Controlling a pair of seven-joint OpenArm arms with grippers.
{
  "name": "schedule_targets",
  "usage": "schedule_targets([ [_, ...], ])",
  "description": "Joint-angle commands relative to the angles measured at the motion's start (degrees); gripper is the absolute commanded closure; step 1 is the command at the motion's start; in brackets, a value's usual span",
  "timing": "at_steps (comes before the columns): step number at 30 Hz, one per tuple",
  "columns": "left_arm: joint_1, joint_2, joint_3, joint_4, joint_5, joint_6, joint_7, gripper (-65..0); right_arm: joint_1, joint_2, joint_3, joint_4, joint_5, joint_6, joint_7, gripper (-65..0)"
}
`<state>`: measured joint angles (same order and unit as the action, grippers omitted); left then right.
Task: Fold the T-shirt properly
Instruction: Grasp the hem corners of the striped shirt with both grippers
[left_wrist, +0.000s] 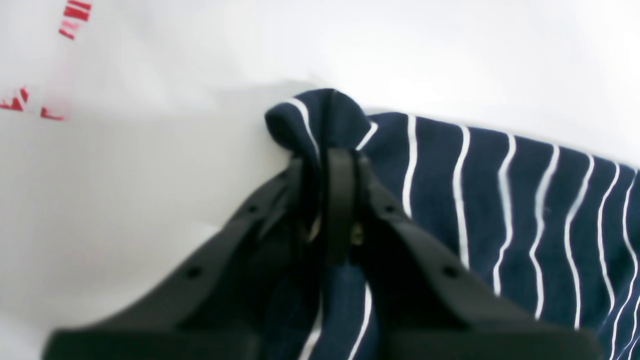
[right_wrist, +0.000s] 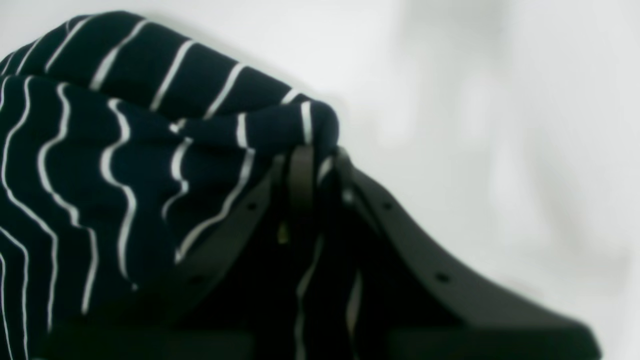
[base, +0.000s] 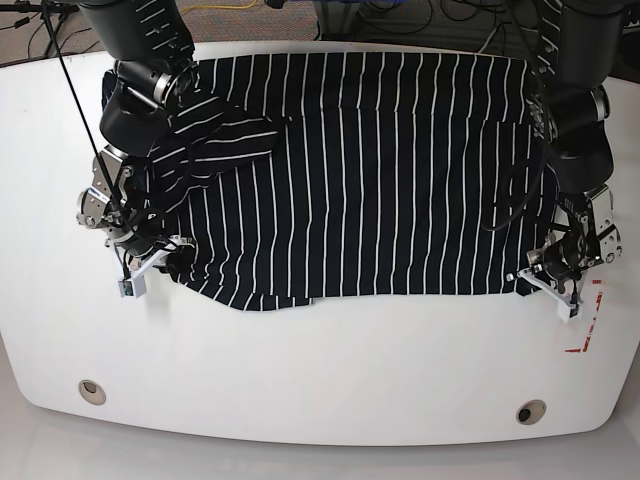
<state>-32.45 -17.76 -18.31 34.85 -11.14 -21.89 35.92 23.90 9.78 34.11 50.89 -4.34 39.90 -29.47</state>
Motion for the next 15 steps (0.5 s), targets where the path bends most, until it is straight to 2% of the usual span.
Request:
schedule_targets([
  [1,-1.2,-0.7,0.1,0.7,0.3,-0.2,0.8,-1.3,1.4,0.7,0.0,2.3,-0.1,0.1,0.3,-5.1],
  [7,-0.6,-0.7,0.1,7.4,0.3,-1.7,1.1,-1.1,1.4,0.7,0.0,4.9,-0.1,0.1,-0.9,-5.1],
  [15,0.5,-0.6,-0.1,16.0,0.0,-2.7,6.4,-1.0,1.4,0.7,-0.1,13.1,0.0,0.1,-7.4,-4.9],
])
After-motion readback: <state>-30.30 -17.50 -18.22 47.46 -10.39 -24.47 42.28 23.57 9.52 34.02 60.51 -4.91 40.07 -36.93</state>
